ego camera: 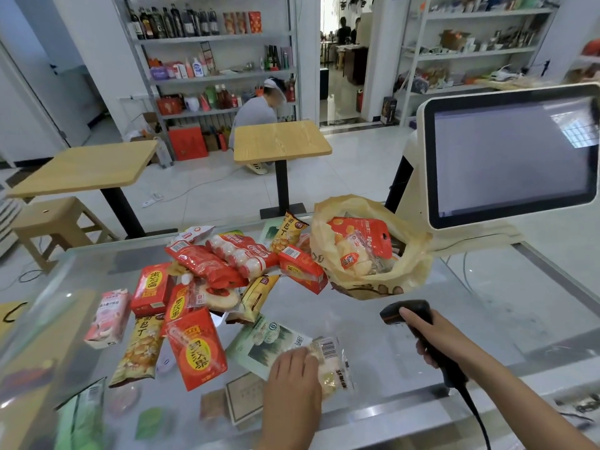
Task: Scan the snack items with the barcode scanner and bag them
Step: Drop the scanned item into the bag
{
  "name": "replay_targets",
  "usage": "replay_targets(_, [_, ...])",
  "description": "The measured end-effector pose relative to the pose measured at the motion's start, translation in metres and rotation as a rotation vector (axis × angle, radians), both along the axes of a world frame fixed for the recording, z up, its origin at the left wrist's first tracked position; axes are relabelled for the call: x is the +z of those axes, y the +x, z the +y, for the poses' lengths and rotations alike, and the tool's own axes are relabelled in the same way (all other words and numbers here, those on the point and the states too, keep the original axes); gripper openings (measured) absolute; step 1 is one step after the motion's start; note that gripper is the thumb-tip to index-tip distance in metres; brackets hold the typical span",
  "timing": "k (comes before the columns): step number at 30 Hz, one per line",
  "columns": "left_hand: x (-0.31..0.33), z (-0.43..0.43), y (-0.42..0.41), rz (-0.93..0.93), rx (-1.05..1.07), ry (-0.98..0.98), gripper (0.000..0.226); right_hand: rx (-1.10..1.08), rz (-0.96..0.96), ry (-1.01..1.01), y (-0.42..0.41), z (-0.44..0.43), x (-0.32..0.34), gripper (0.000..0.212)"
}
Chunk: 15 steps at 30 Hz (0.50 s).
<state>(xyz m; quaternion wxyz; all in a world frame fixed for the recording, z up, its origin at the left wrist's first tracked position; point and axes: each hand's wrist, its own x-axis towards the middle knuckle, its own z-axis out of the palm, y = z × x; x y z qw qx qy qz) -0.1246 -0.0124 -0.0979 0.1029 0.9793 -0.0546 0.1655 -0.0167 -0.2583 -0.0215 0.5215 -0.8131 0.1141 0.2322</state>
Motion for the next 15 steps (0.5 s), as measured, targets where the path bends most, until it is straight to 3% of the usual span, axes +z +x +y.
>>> replay_targets(7, [0.001,-0.04,0.002,0.212,-0.027,0.082,0.071,-0.05,-0.005,-0.002,0.004,0.004,-0.006,0.046])
replay_targets(11, [0.004,-0.041,0.021,0.171,-0.102,0.056,0.077,-0.032,0.002,-0.015,0.007,0.002,-0.008,0.055])
replay_targets(15, [0.014,-0.04,0.028,0.152,-0.09,0.015,0.079,-0.021,-0.003,-0.029,0.011,0.001,-0.007,0.05])
